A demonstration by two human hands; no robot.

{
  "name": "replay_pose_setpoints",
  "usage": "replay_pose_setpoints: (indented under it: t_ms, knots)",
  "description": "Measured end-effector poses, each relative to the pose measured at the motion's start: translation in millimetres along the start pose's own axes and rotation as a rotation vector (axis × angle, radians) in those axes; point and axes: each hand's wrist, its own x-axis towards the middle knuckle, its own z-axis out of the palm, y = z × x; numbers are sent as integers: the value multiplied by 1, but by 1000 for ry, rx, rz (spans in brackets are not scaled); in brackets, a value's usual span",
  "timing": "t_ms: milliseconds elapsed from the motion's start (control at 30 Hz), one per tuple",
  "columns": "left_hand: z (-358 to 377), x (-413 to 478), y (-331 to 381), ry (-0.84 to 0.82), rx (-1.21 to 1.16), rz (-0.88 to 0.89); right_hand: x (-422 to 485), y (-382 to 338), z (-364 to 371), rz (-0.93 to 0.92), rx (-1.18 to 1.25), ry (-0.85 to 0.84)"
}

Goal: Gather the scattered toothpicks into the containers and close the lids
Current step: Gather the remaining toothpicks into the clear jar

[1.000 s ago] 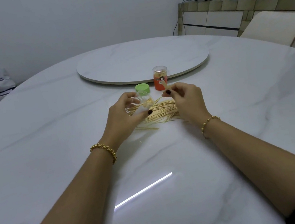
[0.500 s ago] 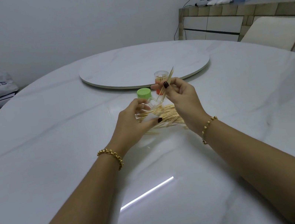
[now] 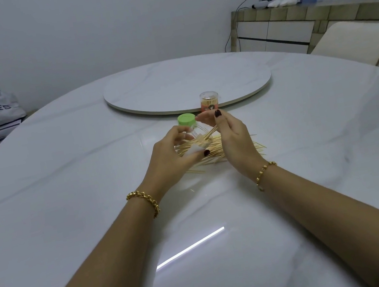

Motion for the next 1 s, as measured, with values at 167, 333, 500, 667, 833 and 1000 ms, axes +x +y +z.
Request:
replay_pose_setpoints:
  t_ms: [167,333,500,667,833,1000]
  knots:
    - [2,0,2,2,-9,12,-7,4,2,-40,-169,-139]
    - [-2,1,0,23,-9,4,-8,4,1,-115,-219,-125]
    - [-8,4,0,76,23,-18,-9,7,0,-143,-275,-92]
    - [-13,5,-3,126,16,-44,-15,7,5,-217,-378,-194]
    - [-15,5,-4,128,5,-56,-15,5,5,-294,-429,-195]
    - [-17,5,-5,137,1,-67,-16,5,4,-301,-444,-199]
